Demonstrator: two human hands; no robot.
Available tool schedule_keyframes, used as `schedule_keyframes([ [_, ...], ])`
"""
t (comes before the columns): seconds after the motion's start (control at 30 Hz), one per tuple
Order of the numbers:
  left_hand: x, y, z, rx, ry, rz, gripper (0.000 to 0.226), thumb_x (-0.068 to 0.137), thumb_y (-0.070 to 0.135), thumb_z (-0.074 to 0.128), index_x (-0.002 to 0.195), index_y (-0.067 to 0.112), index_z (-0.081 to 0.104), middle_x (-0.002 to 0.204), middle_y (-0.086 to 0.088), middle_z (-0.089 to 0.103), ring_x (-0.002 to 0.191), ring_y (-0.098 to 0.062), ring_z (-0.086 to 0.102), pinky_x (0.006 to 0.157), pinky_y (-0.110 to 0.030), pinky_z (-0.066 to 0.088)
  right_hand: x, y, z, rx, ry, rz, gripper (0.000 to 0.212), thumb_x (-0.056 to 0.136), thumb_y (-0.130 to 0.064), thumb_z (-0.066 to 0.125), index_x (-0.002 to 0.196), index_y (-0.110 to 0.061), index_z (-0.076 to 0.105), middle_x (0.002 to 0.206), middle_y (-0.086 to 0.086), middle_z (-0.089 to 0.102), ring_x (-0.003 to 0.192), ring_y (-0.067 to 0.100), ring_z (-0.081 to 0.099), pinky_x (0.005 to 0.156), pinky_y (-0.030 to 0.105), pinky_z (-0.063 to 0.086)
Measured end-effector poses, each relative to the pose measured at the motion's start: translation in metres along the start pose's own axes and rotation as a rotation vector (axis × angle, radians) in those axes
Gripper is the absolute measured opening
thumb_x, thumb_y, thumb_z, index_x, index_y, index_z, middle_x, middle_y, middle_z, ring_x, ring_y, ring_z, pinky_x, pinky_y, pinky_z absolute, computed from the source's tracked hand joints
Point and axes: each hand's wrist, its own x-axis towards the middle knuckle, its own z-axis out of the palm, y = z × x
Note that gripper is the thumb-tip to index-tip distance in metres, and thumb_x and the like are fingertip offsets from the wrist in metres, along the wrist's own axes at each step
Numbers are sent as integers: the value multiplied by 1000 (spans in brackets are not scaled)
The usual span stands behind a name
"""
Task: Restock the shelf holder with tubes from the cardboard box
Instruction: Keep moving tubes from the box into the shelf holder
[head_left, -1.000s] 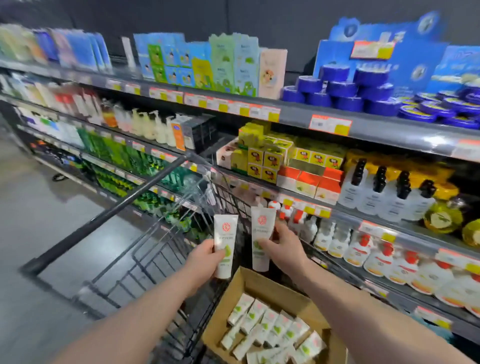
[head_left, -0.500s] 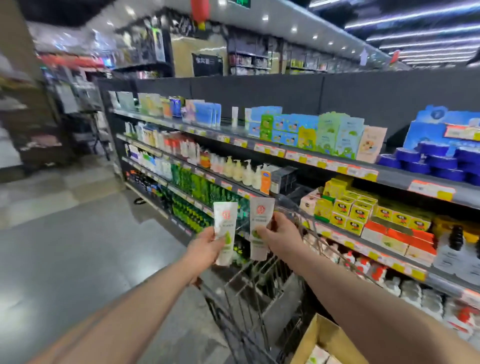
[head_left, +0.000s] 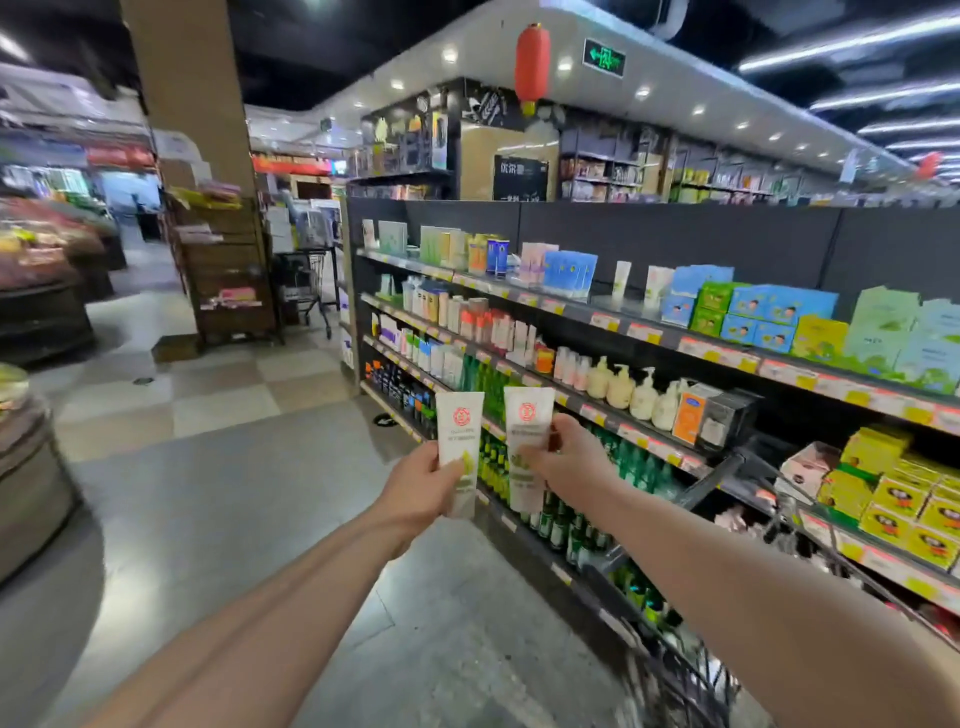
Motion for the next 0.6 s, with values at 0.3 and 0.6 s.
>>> schedule_keyframes([
  [0.3,91,-25,-57,-60,37,-31,33,93,16,52,126,15,46,119,-7,61,104,-26,60,73,-34,48,113,-14,60,-10,-1,-12,39,90,-14,61,128,-14,50,121,3,59,102,18,54,89,34,45],
  [0.6,255,-22,-100,13,82,27,20,94,17,50,114,18,50,109,-7,64,85,-24,55,66,-35,43,282,-30,110,52,-60,-14,31,91,-14,59,122,-17,51,104,-3,57,94,16,54,81,31,43],
])
